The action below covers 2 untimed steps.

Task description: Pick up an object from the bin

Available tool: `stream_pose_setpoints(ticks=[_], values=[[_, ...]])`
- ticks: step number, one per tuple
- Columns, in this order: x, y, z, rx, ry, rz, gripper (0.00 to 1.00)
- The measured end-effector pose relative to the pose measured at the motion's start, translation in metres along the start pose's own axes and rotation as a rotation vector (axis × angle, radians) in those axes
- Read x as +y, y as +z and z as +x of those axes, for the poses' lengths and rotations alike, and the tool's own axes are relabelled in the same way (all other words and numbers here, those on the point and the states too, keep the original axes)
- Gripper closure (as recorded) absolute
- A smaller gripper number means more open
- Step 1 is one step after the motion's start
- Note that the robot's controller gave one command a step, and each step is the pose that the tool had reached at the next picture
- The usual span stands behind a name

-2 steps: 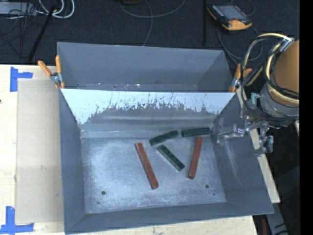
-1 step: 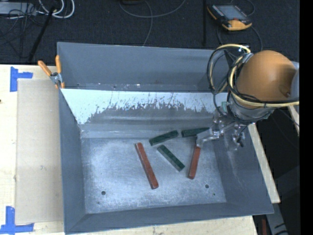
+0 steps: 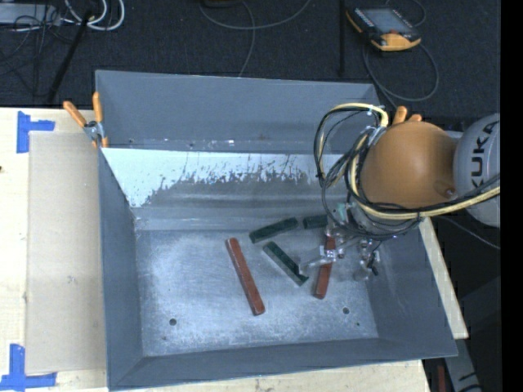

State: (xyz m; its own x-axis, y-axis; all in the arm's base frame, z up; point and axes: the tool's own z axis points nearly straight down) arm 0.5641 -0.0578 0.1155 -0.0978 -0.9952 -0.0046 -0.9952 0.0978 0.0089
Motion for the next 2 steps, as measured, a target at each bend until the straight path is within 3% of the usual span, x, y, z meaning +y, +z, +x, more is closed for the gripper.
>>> stream_pose_setpoints(ticks=[1, 2], values=[[-0.0032, 0.0469, -0.0030, 0.002, -0.212, 0.004, 0.00], [-0.0043, 0.0438, -0.0031, 0.004, -0.212, 0.004, 1.00]])
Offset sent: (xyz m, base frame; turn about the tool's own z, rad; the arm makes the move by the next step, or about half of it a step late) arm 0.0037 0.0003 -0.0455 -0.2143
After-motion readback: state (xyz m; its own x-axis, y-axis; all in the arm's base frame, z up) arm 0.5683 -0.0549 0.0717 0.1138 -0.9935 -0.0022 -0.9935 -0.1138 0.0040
